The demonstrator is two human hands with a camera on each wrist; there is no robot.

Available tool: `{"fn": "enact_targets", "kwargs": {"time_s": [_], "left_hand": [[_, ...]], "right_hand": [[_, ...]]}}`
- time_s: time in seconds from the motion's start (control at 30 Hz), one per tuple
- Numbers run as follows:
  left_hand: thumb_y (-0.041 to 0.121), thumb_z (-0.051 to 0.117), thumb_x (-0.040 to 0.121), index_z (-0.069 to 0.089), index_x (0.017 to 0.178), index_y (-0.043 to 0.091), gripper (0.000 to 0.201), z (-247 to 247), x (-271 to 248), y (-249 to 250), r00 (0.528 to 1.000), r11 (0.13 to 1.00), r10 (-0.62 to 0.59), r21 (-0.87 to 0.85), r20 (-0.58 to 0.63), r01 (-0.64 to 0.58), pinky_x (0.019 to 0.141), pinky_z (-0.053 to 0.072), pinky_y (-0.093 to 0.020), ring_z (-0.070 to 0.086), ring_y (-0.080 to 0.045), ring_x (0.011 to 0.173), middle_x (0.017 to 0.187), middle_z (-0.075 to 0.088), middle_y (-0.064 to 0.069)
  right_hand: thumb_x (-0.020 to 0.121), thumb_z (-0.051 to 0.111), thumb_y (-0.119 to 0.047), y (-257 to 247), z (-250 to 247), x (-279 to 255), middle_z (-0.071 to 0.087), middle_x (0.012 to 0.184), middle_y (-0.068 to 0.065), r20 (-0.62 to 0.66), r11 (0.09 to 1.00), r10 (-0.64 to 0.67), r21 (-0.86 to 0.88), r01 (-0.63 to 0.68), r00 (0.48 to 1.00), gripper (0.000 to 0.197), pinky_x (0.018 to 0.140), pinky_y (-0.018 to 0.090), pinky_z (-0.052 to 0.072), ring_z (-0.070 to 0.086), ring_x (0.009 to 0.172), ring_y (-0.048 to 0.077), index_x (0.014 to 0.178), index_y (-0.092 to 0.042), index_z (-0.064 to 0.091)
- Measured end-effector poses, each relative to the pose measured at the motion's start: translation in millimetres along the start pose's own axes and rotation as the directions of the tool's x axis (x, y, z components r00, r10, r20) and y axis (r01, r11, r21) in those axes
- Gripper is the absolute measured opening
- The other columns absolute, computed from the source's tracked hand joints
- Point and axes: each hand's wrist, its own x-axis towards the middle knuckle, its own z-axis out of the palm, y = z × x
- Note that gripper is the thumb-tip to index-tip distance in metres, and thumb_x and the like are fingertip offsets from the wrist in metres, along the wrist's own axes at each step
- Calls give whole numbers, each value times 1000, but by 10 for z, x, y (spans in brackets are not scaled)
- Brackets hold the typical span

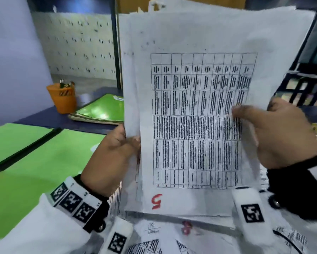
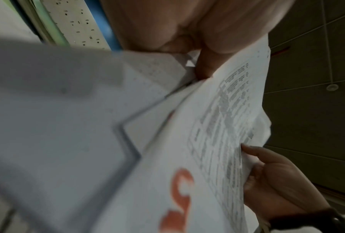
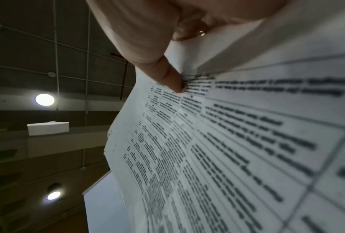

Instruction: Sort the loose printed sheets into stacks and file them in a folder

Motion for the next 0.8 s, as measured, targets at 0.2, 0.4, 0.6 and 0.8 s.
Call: {"fn": "enact_targets", "kwargs": {"time_s": [0.2, 0.4, 0.6, 0.8], "left_hand": [[77, 28, 97, 69, 122, 44, 58, 45, -101, 56, 995, 946, 37, 323, -97, -3, 107, 50, -29, 70, -3, 109, 114, 76, 18], [12, 51, 102, 44, 140, 33, 44, 76, -82, -14, 990, 959, 116, 250, 87, -134, 107, 47, -21, 60, -2, 126, 133, 67, 16], [5, 67, 95, 52, 134, 19, 44, -69, 31, -4, 991, 970, 96, 232, -96, -71, 91, 56, -28, 72, -6, 103, 115, 76, 8], [4, 57, 100, 45, 140, 23, 46, 45, 22, -41, 999, 992, 43, 116, -3, -42, 91, 51, -16, 66, 1, 112, 119, 74, 17]], "right_hand": [[91, 69, -22, 82, 125, -86, 66, 85, -15, -44, 988, -98, -127, 91, 994, 19, 51, 5, 41, 57, 56, -17, 106, -21, 58], [90, 69, -21, 41, 188, -170, 64, 98, -14, -111, 934, -302, -232, 271, 947, 32, 62, 0, 41, 60, 84, -8, 113, -19, 48], [82, 67, 5, 97, 234, -200, 59, 93, -16, -73, 954, -247, -192, 229, 966, 51, 54, -2, 38, 57, 65, -18, 118, -17, 38], [88, 59, 2, 93, 249, -216, 61, 97, -5, -20, 954, -239, -188, 231, 971, 42, 55, 0, 40, 54, 65, -16, 119, -19, 41]]}}
